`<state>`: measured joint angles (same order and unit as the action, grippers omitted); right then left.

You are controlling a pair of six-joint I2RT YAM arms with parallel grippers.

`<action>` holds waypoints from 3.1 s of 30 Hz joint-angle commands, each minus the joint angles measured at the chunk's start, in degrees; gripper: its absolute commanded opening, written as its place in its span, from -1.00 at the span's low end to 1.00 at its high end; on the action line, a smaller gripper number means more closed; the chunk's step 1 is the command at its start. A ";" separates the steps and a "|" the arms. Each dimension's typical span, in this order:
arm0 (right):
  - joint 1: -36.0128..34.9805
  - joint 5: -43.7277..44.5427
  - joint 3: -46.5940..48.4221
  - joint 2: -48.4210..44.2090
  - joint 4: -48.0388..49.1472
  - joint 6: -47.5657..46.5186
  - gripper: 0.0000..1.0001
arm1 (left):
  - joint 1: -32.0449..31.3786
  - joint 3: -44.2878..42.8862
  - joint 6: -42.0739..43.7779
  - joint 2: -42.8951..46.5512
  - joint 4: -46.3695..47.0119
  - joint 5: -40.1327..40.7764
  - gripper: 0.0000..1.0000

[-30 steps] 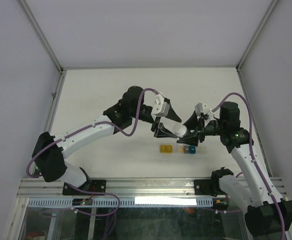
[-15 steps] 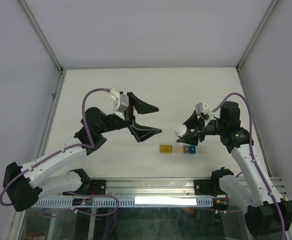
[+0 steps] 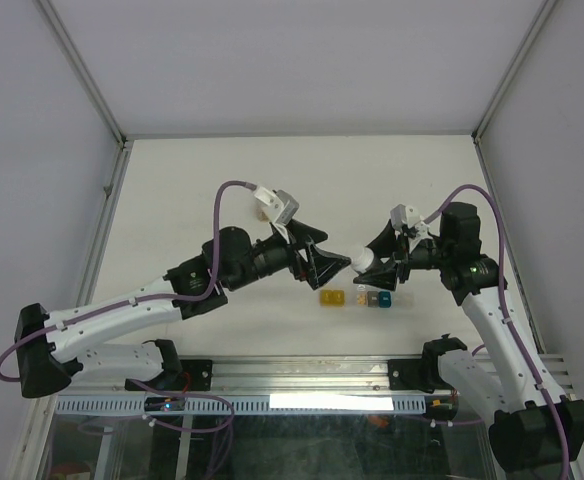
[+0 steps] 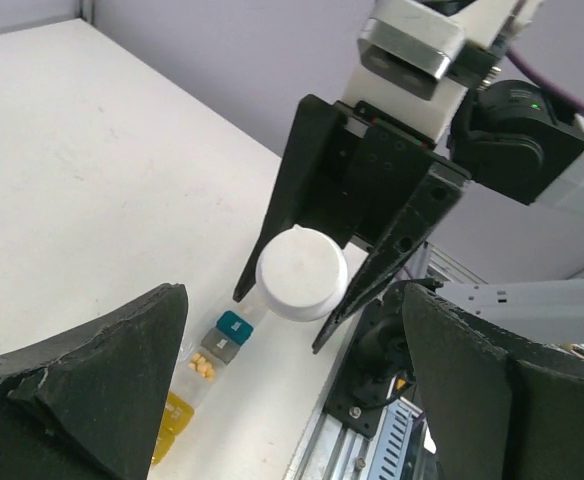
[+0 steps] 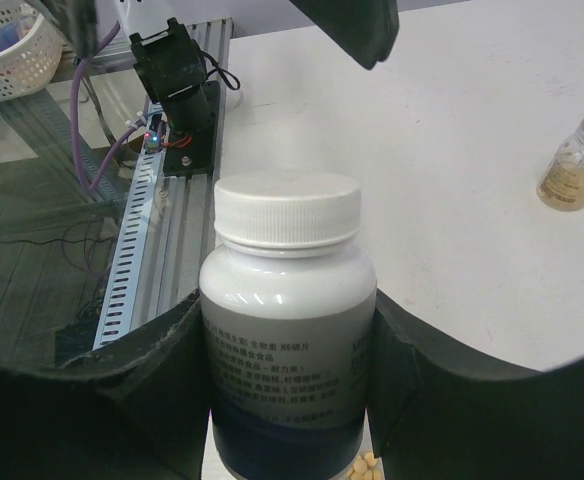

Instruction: Sort the pills into containers

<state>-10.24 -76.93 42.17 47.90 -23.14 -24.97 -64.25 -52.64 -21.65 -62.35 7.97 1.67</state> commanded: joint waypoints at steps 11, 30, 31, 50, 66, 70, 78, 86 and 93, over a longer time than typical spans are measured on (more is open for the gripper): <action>0.48 -0.09 1.34 0.08 2.45 0.01 -1.00 | 0.09 -11.42 -2.26 -8.10 -6.52 0.41 0.47; 0.48 -0.11 1.33 0.15 2.54 0.19 -1.00 | 0.09 -16.87 -0.99 -14.09 -12.13 -7.34 -0.22; 0.48 -0.09 1.33 0.13 2.52 0.19 -1.00 | 0.09 -17.00 -0.75 -14.11 -12.27 -7.62 -0.37; 0.57 -0.09 1.24 0.04 2.37 -0.16 -1.00 | 12.39 -9.44 36.86 -10.18 3.93 -44.02 0.88; 0.57 -0.36 1.16 0.32 2.33 -0.34 -1.00 | 5.80 3.99 -5.82 4.29 9.10 -2.72 0.81; 0.57 -0.25 1.14 0.41 2.38 -0.33 -1.00 | -1.17 -2.78 -2.56 0.41 -1.22 8.58 0.81; 0.57 -0.18 1.07 0.47 2.38 -0.34 -1.00 | -2.43 -9.36 -3.31 -6.21 -5.60 8.41 0.66; 0.57 -0.23 1.11 0.57 2.39 -0.30 -1.00 | -2.55 -11.47 -3.31 -9.08 -6.57 7.26 0.52; 0.57 -0.32 1.07 0.59 2.38 -0.31 -1.00 | -2.55 -12.98 -3.65 -10.82 -6.91 4.78 0.34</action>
<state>-9.93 -76.93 42.06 48.47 -22.59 -25.58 -66.08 -62.54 -24.08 -72.90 0.38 8.29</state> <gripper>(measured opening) 0.543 0.682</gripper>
